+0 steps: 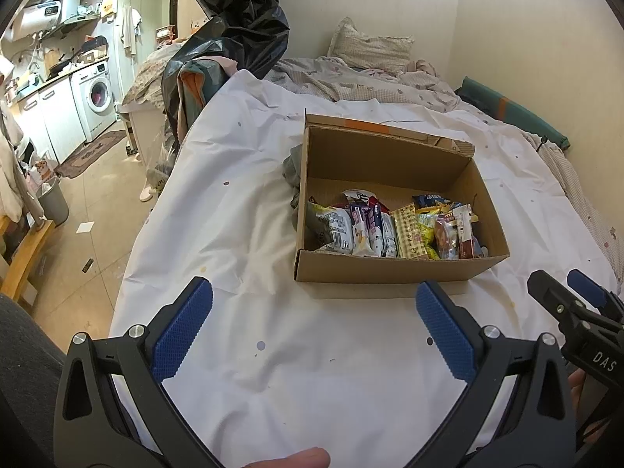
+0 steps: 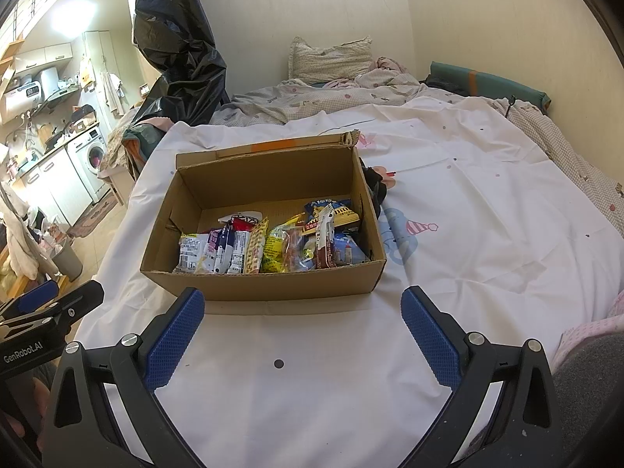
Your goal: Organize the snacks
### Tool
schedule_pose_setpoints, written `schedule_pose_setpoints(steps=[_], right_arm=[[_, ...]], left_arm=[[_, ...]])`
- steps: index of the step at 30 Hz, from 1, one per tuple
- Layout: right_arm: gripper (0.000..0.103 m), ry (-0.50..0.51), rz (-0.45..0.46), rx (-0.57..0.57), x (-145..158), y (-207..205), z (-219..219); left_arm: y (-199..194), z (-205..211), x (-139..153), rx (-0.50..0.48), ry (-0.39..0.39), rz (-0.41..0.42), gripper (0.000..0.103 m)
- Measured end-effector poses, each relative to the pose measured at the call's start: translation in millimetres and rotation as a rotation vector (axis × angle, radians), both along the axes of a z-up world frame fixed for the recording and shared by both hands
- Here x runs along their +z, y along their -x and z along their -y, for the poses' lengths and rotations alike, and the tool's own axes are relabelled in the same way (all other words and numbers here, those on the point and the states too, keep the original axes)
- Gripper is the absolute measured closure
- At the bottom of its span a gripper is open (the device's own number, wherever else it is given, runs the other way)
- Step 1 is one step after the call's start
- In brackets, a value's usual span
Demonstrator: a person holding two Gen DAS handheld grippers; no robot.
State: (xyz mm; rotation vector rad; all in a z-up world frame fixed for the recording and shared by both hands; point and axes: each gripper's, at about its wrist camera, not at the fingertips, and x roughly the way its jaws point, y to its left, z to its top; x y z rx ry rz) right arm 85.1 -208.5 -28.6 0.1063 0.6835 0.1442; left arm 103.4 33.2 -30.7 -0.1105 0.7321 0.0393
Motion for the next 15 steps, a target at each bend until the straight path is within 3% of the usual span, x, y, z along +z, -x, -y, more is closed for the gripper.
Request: schedule_pose_setpoints(steps=[15], right_arm=[[0.0, 0.0, -0.002, 0.0, -0.5, 0.7, -0.7]], left_arm=[[0.0, 0.3, -0.2, 0.001, 0.002, -0.003, 0.0]])
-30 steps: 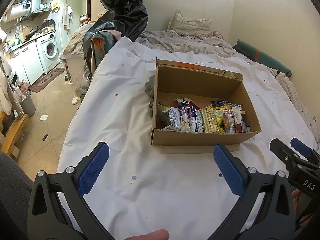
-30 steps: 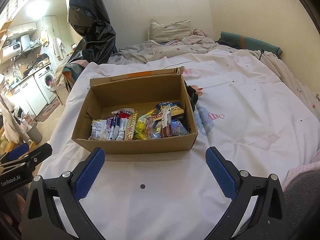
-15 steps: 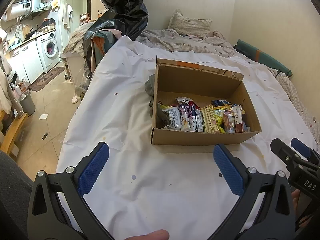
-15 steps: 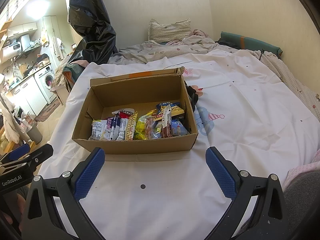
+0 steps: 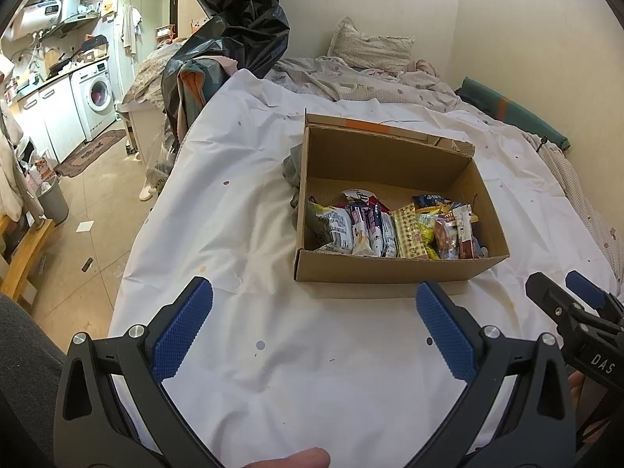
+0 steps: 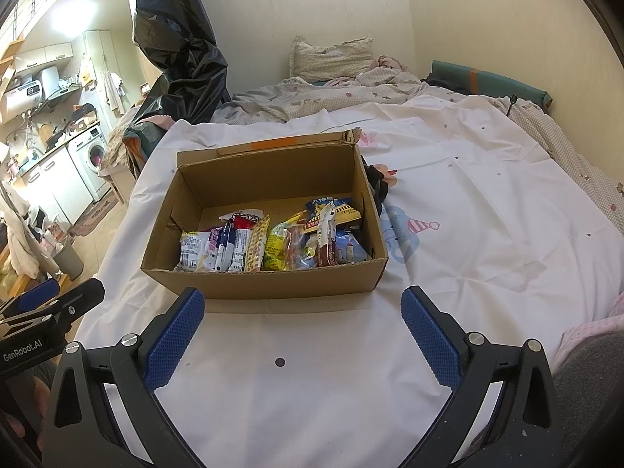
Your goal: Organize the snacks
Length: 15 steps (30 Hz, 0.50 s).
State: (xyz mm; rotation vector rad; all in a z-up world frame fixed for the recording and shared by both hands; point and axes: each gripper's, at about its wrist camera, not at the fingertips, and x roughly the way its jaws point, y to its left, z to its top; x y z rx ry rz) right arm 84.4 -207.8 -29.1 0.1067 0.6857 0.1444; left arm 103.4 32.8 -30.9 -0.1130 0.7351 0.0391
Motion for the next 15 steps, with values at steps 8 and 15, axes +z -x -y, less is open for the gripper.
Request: schedule_pose_setpoints(steps=[8, 15], right_arm=[[0.0, 0.0, 0.0, 0.0, -0.1, 0.5, -0.3], [0.0, 0.001, 0.0, 0.001, -0.1, 0.8, -0.5]], left_arm=[[-0.1, 0.7, 1.6, 0.003, 0.0, 0.002, 0.0], [0.0, 0.6, 1.5, 0.003, 0.001, 0.001, 0.0]])
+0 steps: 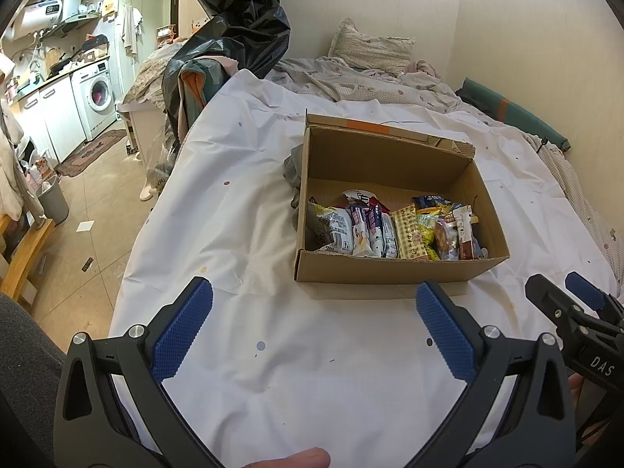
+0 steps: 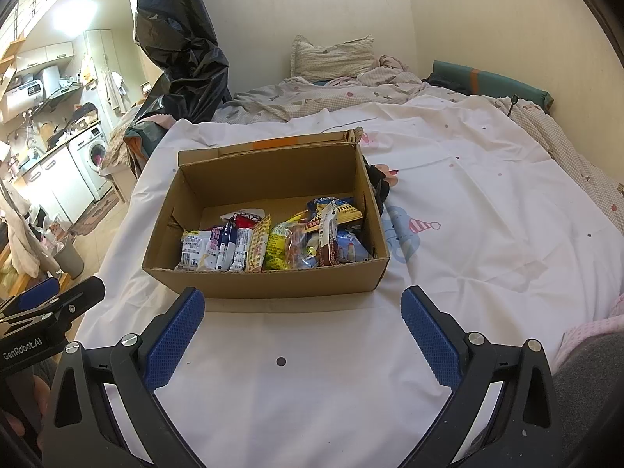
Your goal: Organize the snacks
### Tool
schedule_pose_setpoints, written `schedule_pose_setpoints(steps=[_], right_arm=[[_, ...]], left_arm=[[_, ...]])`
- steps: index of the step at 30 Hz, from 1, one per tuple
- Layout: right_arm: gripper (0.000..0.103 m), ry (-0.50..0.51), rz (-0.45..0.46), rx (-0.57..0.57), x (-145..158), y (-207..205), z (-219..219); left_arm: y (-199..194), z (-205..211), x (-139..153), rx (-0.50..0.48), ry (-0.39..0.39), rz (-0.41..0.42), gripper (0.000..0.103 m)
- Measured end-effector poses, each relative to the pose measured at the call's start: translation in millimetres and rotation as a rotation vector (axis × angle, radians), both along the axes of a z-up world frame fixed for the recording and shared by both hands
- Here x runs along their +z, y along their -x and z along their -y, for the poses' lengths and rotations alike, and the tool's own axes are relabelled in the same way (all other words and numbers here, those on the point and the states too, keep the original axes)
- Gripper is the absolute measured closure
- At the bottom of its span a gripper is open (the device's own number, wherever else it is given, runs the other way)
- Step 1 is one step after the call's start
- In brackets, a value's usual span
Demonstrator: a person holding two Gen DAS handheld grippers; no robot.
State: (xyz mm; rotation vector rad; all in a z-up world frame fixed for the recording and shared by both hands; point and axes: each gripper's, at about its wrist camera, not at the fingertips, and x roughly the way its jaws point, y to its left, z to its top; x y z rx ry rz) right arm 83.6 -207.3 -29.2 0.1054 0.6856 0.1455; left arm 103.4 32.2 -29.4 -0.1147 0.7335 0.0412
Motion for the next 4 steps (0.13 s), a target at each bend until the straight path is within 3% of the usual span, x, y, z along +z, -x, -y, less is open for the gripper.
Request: schedule_pose_setpoints(steps=[4], right_arm=[[0.0, -0.005, 0.0, 0.0, 0.4, 0.6, -0.6]], left_arm=[[1.9, -0.9, 2.0, 0.012, -0.002, 0.009, 0.0]])
